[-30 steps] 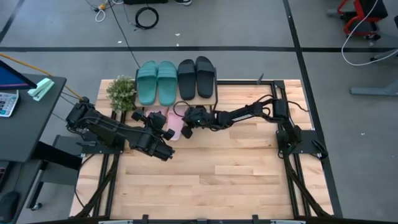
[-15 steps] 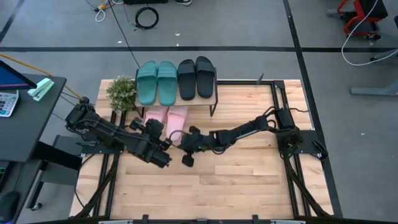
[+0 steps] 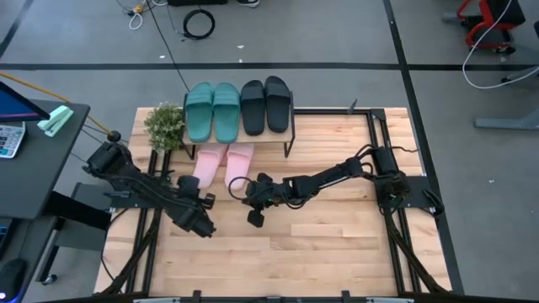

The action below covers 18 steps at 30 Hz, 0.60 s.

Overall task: Pick and place slides into the shelf
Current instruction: Adjust the pink slides under the shelf

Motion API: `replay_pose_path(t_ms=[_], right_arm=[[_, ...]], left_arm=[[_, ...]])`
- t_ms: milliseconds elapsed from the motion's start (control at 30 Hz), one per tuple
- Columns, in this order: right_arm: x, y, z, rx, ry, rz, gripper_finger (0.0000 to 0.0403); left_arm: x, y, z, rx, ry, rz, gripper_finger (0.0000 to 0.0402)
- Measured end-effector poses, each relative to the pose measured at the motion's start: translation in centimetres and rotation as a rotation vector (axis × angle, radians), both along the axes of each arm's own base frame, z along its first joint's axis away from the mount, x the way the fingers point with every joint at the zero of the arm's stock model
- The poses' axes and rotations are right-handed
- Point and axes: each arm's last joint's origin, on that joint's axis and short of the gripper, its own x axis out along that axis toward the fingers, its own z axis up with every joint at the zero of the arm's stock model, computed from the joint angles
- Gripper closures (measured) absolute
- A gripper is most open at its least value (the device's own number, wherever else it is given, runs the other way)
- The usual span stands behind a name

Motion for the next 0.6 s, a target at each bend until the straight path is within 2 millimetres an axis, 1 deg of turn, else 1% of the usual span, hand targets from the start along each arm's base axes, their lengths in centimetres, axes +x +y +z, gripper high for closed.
replay_pose_path(t_ms=[133, 233, 333, 533, 600], right_arm=[[0.0, 0.2, 0.0, 0.001, 0.0, 0.008, 0.0403], [0.0, 0.1, 0.0, -0.002, 0.0, 0.0, 0.0403], [0.0, -0.3, 0.0, -0.007, -0.001, -0.014, 0.0403], [0.1, -0.3, 0.0, -0.005, -0.008, -0.014, 0.0403], [0.1, -0.3, 0.1, -0.004, -0.009, -0.013, 0.0403]], left_arm=[[-1.4, 0.6, -1.5, -0.021, 0.068, 0.078, 0.0396], [-2.1, 1.2, -2.1, -0.043, 0.142, 0.125, 0.0398], [-3.0, 1.9, -2.5, -0.029, 0.202, 0.18, 0.0396], [-2.5, 2.8, -2.8, -0.062, 0.193, 0.244, 0.0398], [-2.1, 3.0, -3.0, -0.086, 0.159, 0.264, 0.0397]])
